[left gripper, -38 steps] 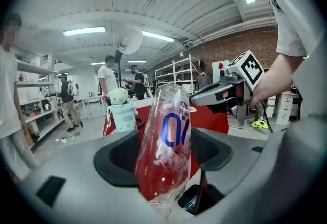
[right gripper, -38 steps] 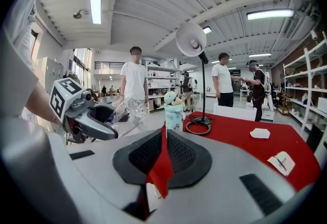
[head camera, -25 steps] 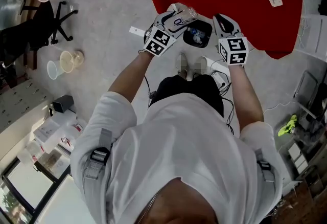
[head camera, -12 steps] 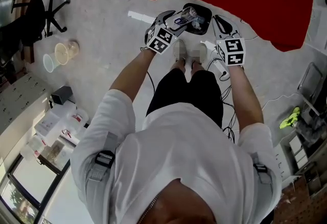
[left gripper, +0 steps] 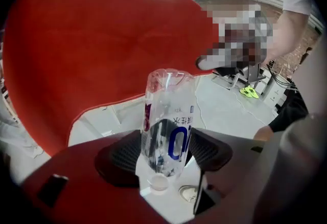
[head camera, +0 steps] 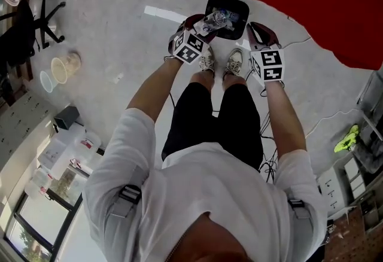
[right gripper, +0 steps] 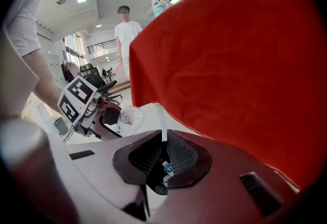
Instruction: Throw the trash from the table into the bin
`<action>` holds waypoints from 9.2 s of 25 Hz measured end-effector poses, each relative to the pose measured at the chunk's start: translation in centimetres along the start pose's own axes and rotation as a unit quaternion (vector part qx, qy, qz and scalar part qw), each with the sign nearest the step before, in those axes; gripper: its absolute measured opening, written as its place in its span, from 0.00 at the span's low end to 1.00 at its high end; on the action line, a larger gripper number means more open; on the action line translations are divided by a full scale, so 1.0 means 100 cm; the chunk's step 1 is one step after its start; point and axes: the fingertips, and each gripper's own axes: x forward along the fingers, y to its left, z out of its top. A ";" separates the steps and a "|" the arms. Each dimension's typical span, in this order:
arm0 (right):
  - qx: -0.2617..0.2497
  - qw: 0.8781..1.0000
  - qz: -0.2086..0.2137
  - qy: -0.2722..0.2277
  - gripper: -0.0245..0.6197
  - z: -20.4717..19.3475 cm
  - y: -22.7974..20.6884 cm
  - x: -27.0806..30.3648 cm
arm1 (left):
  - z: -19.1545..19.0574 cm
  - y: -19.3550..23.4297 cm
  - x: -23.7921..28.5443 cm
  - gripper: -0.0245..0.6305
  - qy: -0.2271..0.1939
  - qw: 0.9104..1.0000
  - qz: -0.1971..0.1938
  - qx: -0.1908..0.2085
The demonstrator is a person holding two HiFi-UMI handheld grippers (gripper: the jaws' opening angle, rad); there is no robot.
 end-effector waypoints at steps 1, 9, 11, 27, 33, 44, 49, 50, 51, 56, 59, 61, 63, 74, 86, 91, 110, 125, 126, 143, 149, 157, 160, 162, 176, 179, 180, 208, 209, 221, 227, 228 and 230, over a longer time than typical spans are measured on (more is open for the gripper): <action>0.003 1.000 -0.001 0.001 0.09 -0.013 -0.003 0.009 | -0.007 0.000 0.015 0.51 0.000 1.000 -0.003 0.002; 0.023 1.000 -0.012 0.009 0.09 -0.089 -0.024 0.055 | -0.032 -0.004 0.100 0.51 -0.028 0.999 -0.015 0.008; 0.026 1.000 -0.013 0.011 0.09 -0.101 -0.028 0.061 | -0.038 -0.006 0.114 0.51 -0.030 0.999 -0.017 0.007; 0.021 1.000 -0.003 0.004 0.09 -0.059 -0.014 0.046 | 0.004 0.012 0.056 0.51 -0.084 0.996 0.020 -0.037; 0.001 1.000 0.007 -0.019 0.09 0.025 0.014 0.001 | 0.074 0.027 -0.042 0.51 -0.138 0.988 0.050 -0.057; -0.021 0.997 -0.006 -0.075 0.09 0.152 0.025 -0.085 | 0.171 0.045 -0.188 0.35 -0.207 0.967 0.114 -0.095; -0.027 0.994 -0.012 -0.105 0.09 0.198 0.031 -0.126 | 0.204 0.047 -0.244 0.21 -0.235 0.957 0.137 -0.098; -0.027 0.993 -0.014 -0.110 0.09 0.206 0.033 -0.132 | 0.210 0.047 -0.254 0.19 -0.241 0.955 0.142 -0.097; -0.028 0.993 -0.015 -0.115 0.09 0.214 0.035 -0.139 | 0.216 0.046 -0.264 0.17 -0.247 0.953 0.146 -0.097; -0.033 0.990 -0.020 -0.138 0.09 0.248 0.042 -0.175 | 0.245 0.041 -0.307 0.11 -0.271 0.945 0.158 -0.094; -0.036 0.987 -0.025 -0.156 0.09 0.270 0.042 -0.194 | 0.263 0.038 -0.327 0.09 -0.288 0.939 0.161 -0.091; -0.037 0.985 -0.028 -0.169 0.09 0.283 0.042 -0.207 | 0.273 0.037 -0.339 0.08 -0.300 0.936 0.162 -0.091; -0.040 0.983 -0.031 -0.179 0.09 0.293 0.044 -0.219 | 0.281 0.036 -0.350 0.07 -0.311 0.931 0.164 -0.096; -0.055 0.975 -0.041 -0.210 0.09 0.322 0.052 -0.245 | 0.303 0.039 -0.386 0.05 -0.347 0.919 0.163 -0.091; -0.055 0.971 -0.076 -0.218 0.09 0.340 0.050 -0.251 | 0.319 0.057 -0.401 0.05 -0.378 0.912 0.131 -0.089; -0.048 0.969 -0.106 -0.218 0.09 0.343 0.044 -0.252 | 0.328 0.064 -0.395 0.05 -0.380 0.916 0.102 -0.075; -0.017 0.960 -0.207 -0.190 0.09 0.321 -0.097 -0.262 | 0.421 0.063 -0.305 0.05 -0.375 0.926 0.034 -0.034; -0.016 0.976 -0.178 -0.123 0.10 0.293 -0.265 -0.253 | 0.527 0.037 -0.184 0.05 -0.335 0.939 0.046 -0.055; -0.017 0.978 -0.172 -0.117 0.10 0.291 -0.273 -0.249 | 0.532 0.037 -0.176 0.05 -0.332 0.940 0.047 -0.056; -0.047 0.996 -0.059 0.040 0.45 0.252 -0.351 -0.143 | 0.538 0.054 -0.114 0.05 -0.279 0.949 0.089 -0.115; -0.049 0.995 -0.063 0.061 0.45 0.243 -0.360 -0.130 | 0.533 0.060 -0.112 0.05 -0.273 0.949 0.100 -0.125; -0.067 0.992 -0.068 0.076 0.33 0.239 -0.352 -0.127 | 0.522 0.061 -0.119 0.05 -0.274 0.947 0.108 -0.133; -0.075 0.991 -0.077 0.075 0.27 0.240 -0.348 -0.128 | 0.518 0.061 -0.120 0.05 -0.275 0.946 0.109 -0.136; -0.077 0.991 -0.085 0.068 0.18 0.243 -0.346 -0.131 | 0.515 0.061 -0.122 0.05 -0.278 0.944 0.110 -0.139; -0.075 0.994 -0.079 -0.002 0.12 0.285 -0.252 -0.152 | 0.464 0.071 -0.184 0.05 -0.306 0.931 0.130 -0.149; -0.083 0.994 -0.064 -0.012 0.12 0.291 -0.209 -0.148 | 0.436 0.075 -0.208 0.05 -0.309 0.928 0.139 -0.155; -0.087 0.994 -0.057 -0.015 0.12 0.294 -0.193 -0.146 | 0.426 0.076 -0.217 0.05 -0.310 0.927 0.143 -0.157; -0.132 0.987 0.062 0.069 0.12 0.169 0.074 -0.055 | 0.125 0.084 -0.321 0.05 -0.231 0.907 0.226 -0.270; -0.132 0.986 0.064 0.074 0.12 0.157 0.073 -0.049 | 0.118 0.082 -0.312 0.05 -0.228 0.908 0.225 -0.272; -0.133 0.980 0.093 0.112 0.12 -0.003 0.047 0.059 | 0.014 0.070 -0.171 0.05 -0.199 0.910 0.214 -0.293; -0.140 0.975 0.103 0.140 0.12 -0.091 0.036 0.126 | -0.044 0.073 -0.100 0.05 -0.186 0.914 0.211 -0.292; -0.141 0.973 0.107 0.147 0.12 -0.108 0.035 0.136 | -0.054 0.072 -0.090 0.05 -0.184 0.914 0.210 -0.294; -0.142 0.969 0.115 0.166 0.18 -0.140 0.032 0.156 | -0.072 0.071 -0.070 0.05 -0.180 0.913 0.211 -0.300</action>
